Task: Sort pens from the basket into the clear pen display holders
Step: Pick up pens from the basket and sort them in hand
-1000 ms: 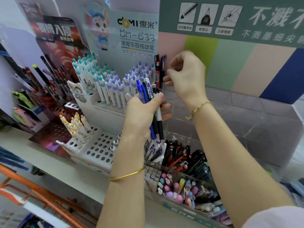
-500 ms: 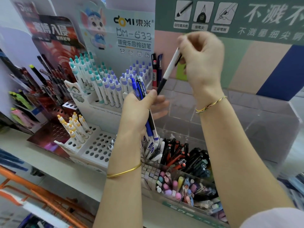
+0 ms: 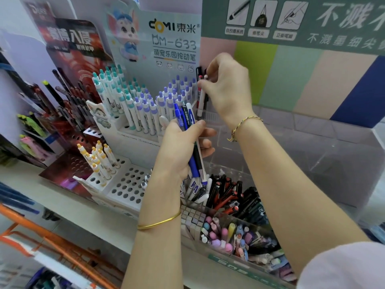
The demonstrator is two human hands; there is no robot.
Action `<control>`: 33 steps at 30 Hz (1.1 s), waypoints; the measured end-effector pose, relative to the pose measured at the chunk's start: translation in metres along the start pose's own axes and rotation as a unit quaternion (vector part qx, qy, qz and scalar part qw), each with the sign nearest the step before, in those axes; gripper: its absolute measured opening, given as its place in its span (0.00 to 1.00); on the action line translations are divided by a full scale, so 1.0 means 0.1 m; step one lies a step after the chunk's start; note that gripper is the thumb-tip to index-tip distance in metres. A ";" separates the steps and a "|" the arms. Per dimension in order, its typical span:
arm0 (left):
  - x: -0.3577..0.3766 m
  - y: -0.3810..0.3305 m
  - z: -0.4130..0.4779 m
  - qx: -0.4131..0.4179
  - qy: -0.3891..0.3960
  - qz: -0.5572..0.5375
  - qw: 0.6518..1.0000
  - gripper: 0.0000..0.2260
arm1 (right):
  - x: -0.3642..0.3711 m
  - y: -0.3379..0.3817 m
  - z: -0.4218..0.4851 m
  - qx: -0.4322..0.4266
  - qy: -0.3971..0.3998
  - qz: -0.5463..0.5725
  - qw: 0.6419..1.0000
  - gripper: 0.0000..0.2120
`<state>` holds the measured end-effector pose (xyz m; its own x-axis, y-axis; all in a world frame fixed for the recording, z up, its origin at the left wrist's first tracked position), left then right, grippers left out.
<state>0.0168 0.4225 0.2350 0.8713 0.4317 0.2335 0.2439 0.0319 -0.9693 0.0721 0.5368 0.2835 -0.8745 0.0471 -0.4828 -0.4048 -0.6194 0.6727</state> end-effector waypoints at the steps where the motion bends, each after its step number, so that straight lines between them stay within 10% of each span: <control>1: 0.00 0.00 0.00 0.000 0.001 -0.001 1.000 0.02 | 0.02 -0.01 -0.02 0.007 0.018 -0.008 1.000 0.09; 9: 0.01 -0.01 0.00 0.009 0.014 0.000 1.000 0.02 | -0.18 -0.04 -0.15 0.035 0.020 0.080 0.996 0.04; 16: 0.08 -0.02 0.01 0.019 0.049 0.005 0.999 0.05 | -0.33 0.08 -0.30 0.086 0.230 0.139 0.959 0.06; 25: -0.02 0.01 0.02 0.018 -0.031 0.020 0.999 0.03 | -0.42 0.03 -0.04 0.010 -0.171 0.195 0.966 0.09; 33: -0.01 0.03 0.04 0.024 -0.012 0.066 0.997 0.09 | -0.20 0.05 -0.09 -0.062 -0.178 0.145 0.971 0.03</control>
<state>0.0152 0.4255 0.2316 0.8840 0.4563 0.1019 0.1059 0.0168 -0.9942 0.0898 0.5251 0.2915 -0.9930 0.1097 -0.0436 -0.1106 -0.7358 0.6681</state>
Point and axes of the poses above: each hand's wrist, its own z-axis towards the middle knuckle, its own x-axis out of the palm, y = z × x, the point moved 1 cm from there along z, towards the middle knuckle, and after that the axes turned 5 degrees about z, right-handed, at the moved point
